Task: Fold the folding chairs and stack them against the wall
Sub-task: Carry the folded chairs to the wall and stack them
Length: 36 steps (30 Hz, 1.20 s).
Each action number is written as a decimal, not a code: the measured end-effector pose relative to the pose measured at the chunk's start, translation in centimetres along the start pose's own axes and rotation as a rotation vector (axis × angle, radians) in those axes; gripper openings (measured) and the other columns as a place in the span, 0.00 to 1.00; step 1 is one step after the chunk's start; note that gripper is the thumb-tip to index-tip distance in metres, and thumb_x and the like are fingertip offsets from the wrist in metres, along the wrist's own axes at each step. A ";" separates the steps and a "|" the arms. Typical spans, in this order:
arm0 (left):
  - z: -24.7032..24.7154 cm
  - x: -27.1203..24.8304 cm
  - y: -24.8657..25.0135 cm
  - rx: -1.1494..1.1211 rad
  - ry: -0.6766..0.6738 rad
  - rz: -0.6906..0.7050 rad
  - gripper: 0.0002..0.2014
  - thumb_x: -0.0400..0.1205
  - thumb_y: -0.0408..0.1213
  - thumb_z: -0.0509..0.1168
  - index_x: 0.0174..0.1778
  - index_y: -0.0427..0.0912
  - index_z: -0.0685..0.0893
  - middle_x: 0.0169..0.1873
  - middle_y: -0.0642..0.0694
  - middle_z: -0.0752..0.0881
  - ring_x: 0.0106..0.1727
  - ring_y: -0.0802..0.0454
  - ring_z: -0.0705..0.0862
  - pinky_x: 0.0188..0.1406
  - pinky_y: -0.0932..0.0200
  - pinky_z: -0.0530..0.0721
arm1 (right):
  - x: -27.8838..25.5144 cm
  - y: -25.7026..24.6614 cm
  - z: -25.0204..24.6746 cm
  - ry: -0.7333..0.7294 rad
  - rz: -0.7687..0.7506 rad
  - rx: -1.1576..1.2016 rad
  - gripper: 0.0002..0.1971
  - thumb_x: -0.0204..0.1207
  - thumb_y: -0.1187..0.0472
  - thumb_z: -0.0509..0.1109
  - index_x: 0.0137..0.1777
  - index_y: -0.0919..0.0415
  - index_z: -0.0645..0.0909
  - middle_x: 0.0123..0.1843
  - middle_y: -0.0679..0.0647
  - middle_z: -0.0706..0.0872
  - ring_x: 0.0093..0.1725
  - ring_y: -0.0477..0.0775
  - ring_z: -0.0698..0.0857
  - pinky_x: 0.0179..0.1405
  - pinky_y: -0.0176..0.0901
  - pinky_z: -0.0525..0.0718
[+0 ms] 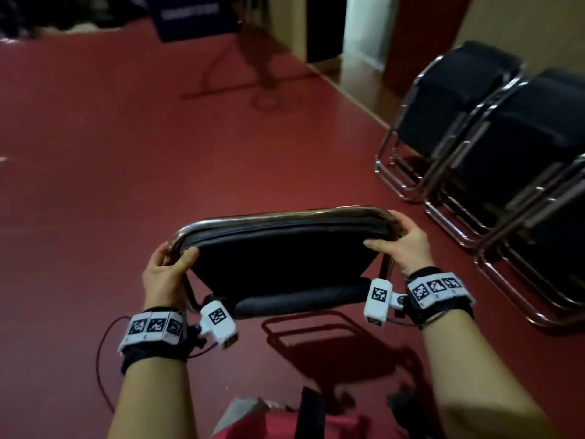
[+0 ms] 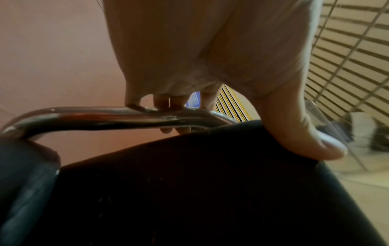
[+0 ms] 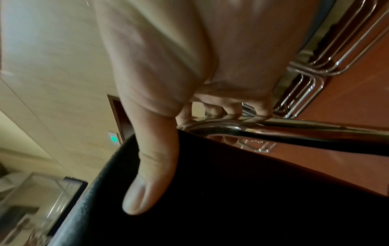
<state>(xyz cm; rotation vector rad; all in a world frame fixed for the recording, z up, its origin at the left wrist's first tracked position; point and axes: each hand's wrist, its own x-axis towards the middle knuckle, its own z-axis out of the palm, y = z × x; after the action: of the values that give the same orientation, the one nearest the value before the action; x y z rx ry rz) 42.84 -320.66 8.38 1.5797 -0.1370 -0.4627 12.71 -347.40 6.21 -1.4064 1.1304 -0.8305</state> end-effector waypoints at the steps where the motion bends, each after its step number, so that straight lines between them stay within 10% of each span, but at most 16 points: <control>1: 2.5 1.4 0.4 -0.004 -0.053 0.008 0.23 0.80 0.26 0.72 0.71 0.33 0.79 0.56 0.43 0.85 0.55 0.49 0.83 0.57 0.60 0.80 | 1.2 -0.3 -1.6 0.048 -0.011 0.005 0.37 0.55 0.73 0.87 0.66 0.60 0.80 0.55 0.48 0.87 0.50 0.37 0.85 0.46 0.21 0.80; 7: 17.0 8.9 0.8 -0.007 -0.315 -0.011 0.15 0.79 0.27 0.73 0.61 0.42 0.82 0.46 0.50 0.85 0.50 0.52 0.83 0.47 0.63 0.79 | 7.4 -0.9 -7.9 0.288 -0.024 0.044 0.33 0.55 0.75 0.87 0.59 0.51 0.82 0.52 0.44 0.88 0.49 0.32 0.86 0.51 0.26 0.82; 12: 30.9 15.1 0.4 0.102 -0.521 -0.087 0.28 0.75 0.36 0.79 0.71 0.35 0.81 0.67 0.35 0.85 0.63 0.43 0.84 0.73 0.43 0.76 | 11.9 -0.1 -12.3 0.524 0.035 0.056 0.34 0.54 0.72 0.88 0.63 0.59 0.83 0.53 0.48 0.90 0.51 0.38 0.89 0.52 0.29 0.84; 16: 42.1 17.0 1.3 0.183 -0.729 -0.125 0.26 0.77 0.35 0.77 0.71 0.34 0.80 0.66 0.37 0.85 0.63 0.43 0.83 0.70 0.44 0.76 | 13.2 -0.1 -15.2 0.783 0.090 0.108 0.35 0.56 0.76 0.86 0.65 0.62 0.82 0.51 0.47 0.88 0.43 0.30 0.87 0.45 0.23 0.83; 25: 59.9 11.9 0.5 0.276 -1.102 -0.128 0.21 0.77 0.31 0.77 0.65 0.38 0.81 0.56 0.42 0.85 0.56 0.47 0.84 0.62 0.54 0.80 | 10.5 3.3 -22.0 1.081 0.179 0.169 0.29 0.59 0.77 0.84 0.61 0.66 0.84 0.50 0.50 0.90 0.43 0.36 0.89 0.41 0.26 0.84; 29: 65.8 8.4 -1.0 0.295 -1.168 -0.168 0.25 0.74 0.32 0.78 0.68 0.34 0.81 0.55 0.44 0.87 0.59 0.44 0.85 0.59 0.55 0.81 | 10.6 4.8 -26.6 1.137 0.182 0.222 0.31 0.51 0.72 0.87 0.59 0.65 0.86 0.54 0.59 0.91 0.51 0.52 0.90 0.46 0.37 0.87; 36: 75.6 0.4 -2.7 0.254 -1.195 -0.200 0.22 0.76 0.33 0.78 0.64 0.40 0.80 0.55 0.43 0.87 0.60 0.45 0.86 0.66 0.52 0.81 | 12.2 5.0 -37.6 1.221 0.233 0.176 0.33 0.51 0.68 0.89 0.60 0.60 0.86 0.52 0.52 0.91 0.51 0.48 0.89 0.55 0.42 0.85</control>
<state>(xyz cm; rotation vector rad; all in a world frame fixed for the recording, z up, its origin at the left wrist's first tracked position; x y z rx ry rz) 14.53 -390.74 5.98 1.3661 -0.9745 -1.5514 -19.73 -370.49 5.97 -0.4961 1.9905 -1.6337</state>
